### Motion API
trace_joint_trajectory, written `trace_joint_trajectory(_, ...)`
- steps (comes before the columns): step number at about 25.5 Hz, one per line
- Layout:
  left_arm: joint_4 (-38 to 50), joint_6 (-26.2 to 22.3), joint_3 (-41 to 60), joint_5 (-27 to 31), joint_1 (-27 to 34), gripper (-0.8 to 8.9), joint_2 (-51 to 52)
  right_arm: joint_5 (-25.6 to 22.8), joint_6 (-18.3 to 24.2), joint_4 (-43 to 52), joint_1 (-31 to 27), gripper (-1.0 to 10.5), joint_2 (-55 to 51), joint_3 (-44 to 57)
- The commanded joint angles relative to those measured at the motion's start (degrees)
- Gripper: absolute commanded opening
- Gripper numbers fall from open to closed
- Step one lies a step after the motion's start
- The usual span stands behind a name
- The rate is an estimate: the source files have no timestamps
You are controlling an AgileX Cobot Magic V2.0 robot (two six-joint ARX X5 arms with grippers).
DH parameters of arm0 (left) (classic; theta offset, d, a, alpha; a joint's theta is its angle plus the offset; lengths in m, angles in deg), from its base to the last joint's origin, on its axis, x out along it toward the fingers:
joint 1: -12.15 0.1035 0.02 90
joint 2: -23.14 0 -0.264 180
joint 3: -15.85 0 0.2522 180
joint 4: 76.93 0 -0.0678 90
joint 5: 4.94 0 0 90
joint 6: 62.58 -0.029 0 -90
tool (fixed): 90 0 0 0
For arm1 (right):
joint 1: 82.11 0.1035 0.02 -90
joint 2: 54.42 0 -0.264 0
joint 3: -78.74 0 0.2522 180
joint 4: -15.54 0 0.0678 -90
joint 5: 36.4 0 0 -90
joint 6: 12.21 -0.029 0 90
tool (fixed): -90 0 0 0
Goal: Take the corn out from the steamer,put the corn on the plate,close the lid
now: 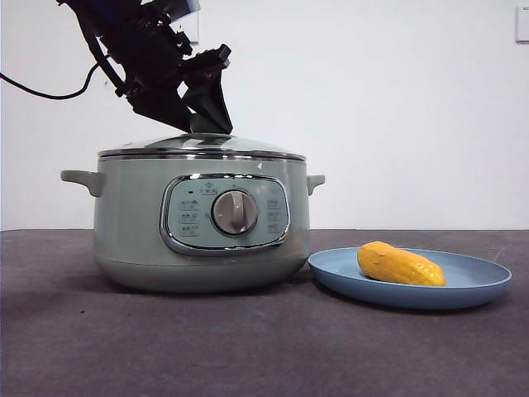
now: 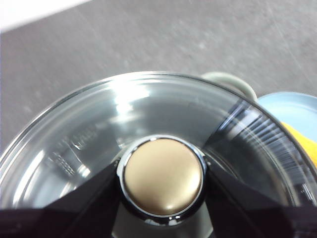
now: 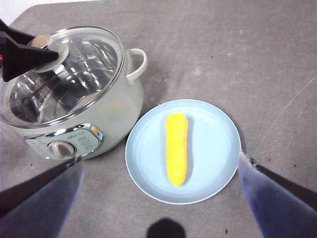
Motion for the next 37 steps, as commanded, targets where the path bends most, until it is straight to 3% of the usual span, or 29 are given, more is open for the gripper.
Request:
trace_joint_trajectory(1,-2.58,-0.57,0.39,0.17,0.07,-0.09,-0.31,0.02,0.46,0.26,0.02,5.7,-0.15,0.46)
trace_joint_trajectory(7,-3.10,-0.55,0.39,0.17,0.07,0.15,-0.31,0.09,0.46,0.04,0.02,5.7,-0.15,0.46)
trace_joint_trajectory(8,-3.10,-0.55,0.39,0.17,0.07,0.63,-0.31,0.09,0.46,-0.13,0.02,5.7,-0.15,0.46)
trace_joint_trajectory(12,-2.58,-0.55,0.39,0.20,0.07,4.06,-0.28,0.09,0.48,-0.72,0.02,5.7,-0.15,0.46)
trace_joint_trajectory(14,-2.01,-0.55,0.39,0.20,0.07,4.73,-0.28,0.09,0.48,-0.85,0.02,5.7,-0.15,0.46)
trace_joint_trajectory(24,-1.20,-0.55,0.37,0.26,0.42,4.71,3.26,0.28,1.22,-1.01,0.02,5.7,-0.15,0.46)
trace_joint_trajectory(28,-2.97,-0.55,0.37,0.24,0.42,4.72,6.80,3.08,2.08,-1.03,0.02,5.7,-0.13,0.46)
trace_joint_trajectory(37,-20.72,1.40,0.37,-2.73,0.35,4.71,19.15,10.69,5.73,-2.54,0.04,5.7,0.02,0.46)
